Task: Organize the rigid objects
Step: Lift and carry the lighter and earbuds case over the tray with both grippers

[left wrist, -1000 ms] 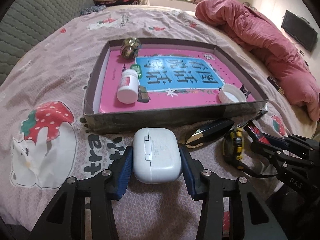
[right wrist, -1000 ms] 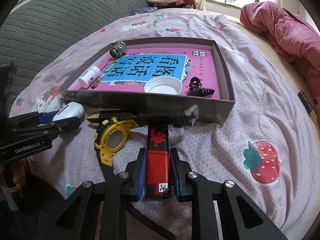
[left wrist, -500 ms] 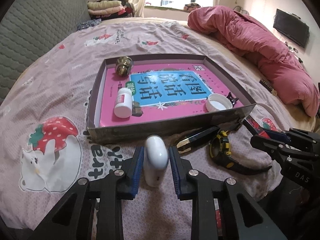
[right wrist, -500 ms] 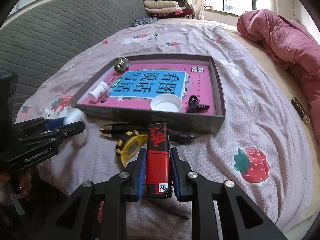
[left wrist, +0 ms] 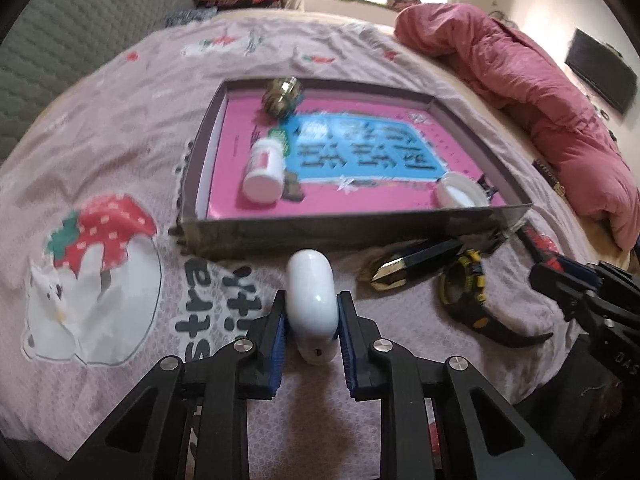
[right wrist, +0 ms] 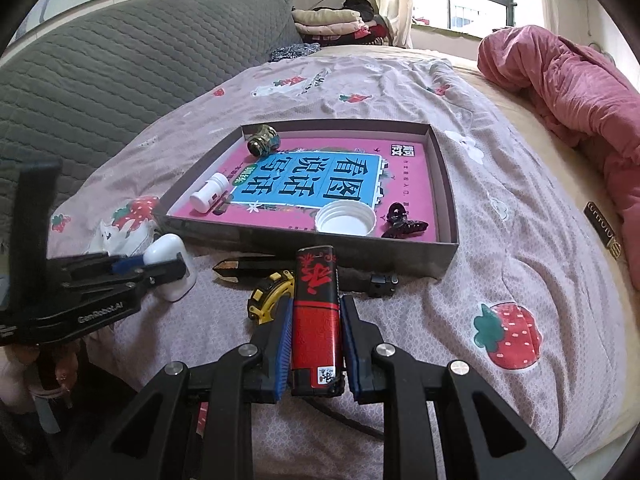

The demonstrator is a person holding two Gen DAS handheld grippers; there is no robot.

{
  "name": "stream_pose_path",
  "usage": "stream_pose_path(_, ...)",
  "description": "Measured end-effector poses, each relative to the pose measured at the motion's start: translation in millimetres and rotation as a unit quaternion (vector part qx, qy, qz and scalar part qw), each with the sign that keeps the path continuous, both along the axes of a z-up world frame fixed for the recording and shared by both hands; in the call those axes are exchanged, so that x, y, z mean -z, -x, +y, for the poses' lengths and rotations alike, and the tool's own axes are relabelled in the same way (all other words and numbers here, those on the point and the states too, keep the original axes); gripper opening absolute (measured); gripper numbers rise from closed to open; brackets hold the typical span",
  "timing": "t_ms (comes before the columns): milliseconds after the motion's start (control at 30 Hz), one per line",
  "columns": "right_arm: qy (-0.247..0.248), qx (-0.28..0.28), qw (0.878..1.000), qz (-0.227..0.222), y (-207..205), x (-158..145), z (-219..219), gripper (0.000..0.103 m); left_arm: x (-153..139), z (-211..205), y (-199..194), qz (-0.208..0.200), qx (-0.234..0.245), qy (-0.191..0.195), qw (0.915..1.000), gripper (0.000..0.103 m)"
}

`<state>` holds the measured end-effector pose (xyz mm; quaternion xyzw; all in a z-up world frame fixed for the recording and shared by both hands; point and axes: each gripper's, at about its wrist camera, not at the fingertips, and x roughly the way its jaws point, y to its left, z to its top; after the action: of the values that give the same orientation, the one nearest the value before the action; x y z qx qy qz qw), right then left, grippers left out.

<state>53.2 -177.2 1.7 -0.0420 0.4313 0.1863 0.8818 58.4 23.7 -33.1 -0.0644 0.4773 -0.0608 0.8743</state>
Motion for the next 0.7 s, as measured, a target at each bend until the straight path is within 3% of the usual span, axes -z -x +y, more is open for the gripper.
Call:
stream_pose_path(100,-0.002,0.000,1.000,0.000,-1,0,-1,0.023,4,4,-1,0.008,-0.003,0.016,0.9998,0.023)
stream_pose_path(500,-0.011,0.008,1.000,-0.010,-1,-5,-5,0.023,6,0,-6,0.003,0.001,0.020,0.9998,0.022)
stream_pose_path(700,-0.016,0.006,1.000,-0.021,0,-10,-4,0.023,-5,2,0,-0.017,0.004,0.027,0.9995,0.022)
